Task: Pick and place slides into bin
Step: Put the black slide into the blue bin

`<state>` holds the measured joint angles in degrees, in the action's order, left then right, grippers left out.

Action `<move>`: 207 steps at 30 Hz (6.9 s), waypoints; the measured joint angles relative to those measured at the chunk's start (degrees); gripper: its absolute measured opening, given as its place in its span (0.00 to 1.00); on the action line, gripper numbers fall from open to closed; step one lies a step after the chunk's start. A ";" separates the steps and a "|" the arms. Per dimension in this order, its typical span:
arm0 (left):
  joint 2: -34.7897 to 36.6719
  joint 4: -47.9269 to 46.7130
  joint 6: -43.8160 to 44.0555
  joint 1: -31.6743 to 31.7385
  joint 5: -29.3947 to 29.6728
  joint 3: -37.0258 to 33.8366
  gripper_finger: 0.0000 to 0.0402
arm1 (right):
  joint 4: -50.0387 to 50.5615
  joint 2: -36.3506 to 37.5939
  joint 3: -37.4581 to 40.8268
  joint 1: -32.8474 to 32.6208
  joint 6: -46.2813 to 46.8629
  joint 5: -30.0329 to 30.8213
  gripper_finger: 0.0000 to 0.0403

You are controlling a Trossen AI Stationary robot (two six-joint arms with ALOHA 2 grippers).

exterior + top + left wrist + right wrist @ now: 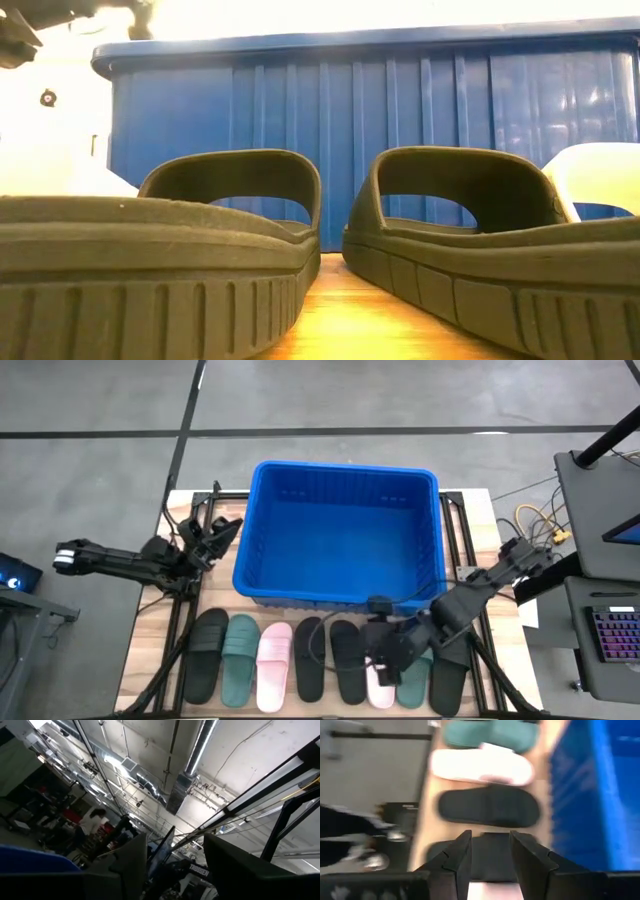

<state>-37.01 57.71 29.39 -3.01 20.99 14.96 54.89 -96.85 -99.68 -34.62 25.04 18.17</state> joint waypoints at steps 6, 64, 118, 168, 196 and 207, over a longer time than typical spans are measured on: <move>-0.17 -0.11 -0.14 0.00 -0.14 -0.02 0.45 | 0.66 -4.19 0.00 -1.61 0.66 10.48 0.28; -2.47 -0.28 0.30 0.00 0.29 -0.17 0.45 | 0.58 -24.44 2.98 -3.51 0.92 10.30 0.42; -3.06 0.04 0.31 0.00 0.27 -0.17 0.45 | -4.33 -24.49 4.95 -2.22 15.03 12.88 0.03; -4.14 0.29 0.31 -0.02 0.27 -0.13 0.45 | 16.55 -18.47 -35.30 0.86 -8.80 29.90 0.03; -2.14 0.35 0.19 0.00 0.29 -0.13 0.45 | 5.84 -6.43 -35.17 25.40 -32.30 10.15 0.03; 3.04 0.17 -5.48 0.00 0.30 -0.13 0.45 | 13.60 -6.48 -34.77 33.18 -33.95 4.65 0.03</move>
<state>-33.97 57.88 23.90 -3.01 21.29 14.83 68.49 -103.33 -134.45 -1.44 -8.91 22.82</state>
